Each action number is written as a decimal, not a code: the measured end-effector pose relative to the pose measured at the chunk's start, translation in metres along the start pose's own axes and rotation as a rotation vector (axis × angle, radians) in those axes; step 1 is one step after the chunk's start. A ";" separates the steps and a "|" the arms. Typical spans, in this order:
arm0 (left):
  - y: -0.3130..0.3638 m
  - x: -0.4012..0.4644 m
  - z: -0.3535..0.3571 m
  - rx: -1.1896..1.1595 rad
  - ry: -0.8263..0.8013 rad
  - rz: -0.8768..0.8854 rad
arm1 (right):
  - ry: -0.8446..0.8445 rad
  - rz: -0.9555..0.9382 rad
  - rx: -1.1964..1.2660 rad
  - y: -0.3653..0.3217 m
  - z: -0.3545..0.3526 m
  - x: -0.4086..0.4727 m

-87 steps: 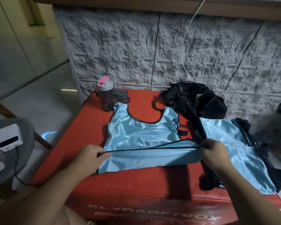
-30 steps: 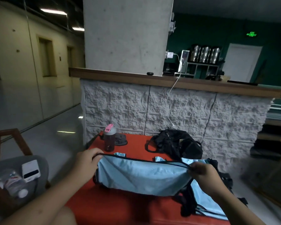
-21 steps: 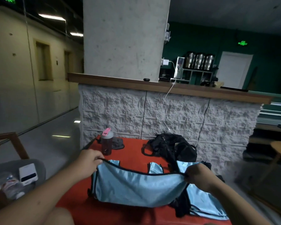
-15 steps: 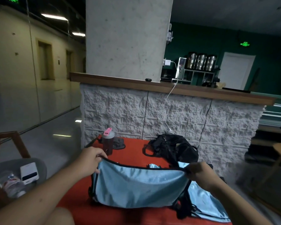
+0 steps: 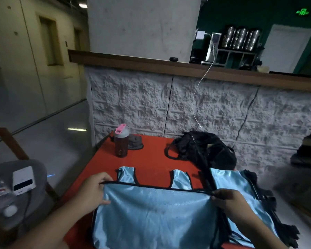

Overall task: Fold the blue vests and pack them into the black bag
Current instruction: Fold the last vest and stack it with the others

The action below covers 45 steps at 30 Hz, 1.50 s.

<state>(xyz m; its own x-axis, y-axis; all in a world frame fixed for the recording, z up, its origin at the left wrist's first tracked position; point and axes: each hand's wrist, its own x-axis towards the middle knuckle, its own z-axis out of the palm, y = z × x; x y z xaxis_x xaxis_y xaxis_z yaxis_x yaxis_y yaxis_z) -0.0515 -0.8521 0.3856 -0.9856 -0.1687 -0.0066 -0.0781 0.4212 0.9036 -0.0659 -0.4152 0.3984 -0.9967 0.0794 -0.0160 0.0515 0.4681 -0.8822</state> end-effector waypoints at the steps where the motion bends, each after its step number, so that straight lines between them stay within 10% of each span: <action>1: -0.005 0.009 0.004 0.011 0.030 -0.011 | 0.024 0.016 0.022 0.003 0.005 0.009; 21: -0.076 0.215 0.072 0.313 0.146 -0.082 | 0.161 0.184 -0.324 0.091 0.093 0.244; 45: -0.100 0.229 0.092 0.495 0.185 -0.262 | 0.098 0.115 -0.521 0.113 0.132 0.270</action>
<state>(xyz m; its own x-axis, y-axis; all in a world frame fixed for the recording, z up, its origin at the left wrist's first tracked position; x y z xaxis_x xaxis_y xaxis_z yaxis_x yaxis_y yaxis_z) -0.2832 -0.8510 0.2546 -0.8850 -0.4572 -0.0876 -0.4199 0.7030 0.5740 -0.3379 -0.4569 0.2325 -0.9736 0.2259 -0.0331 0.2090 0.8237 -0.5271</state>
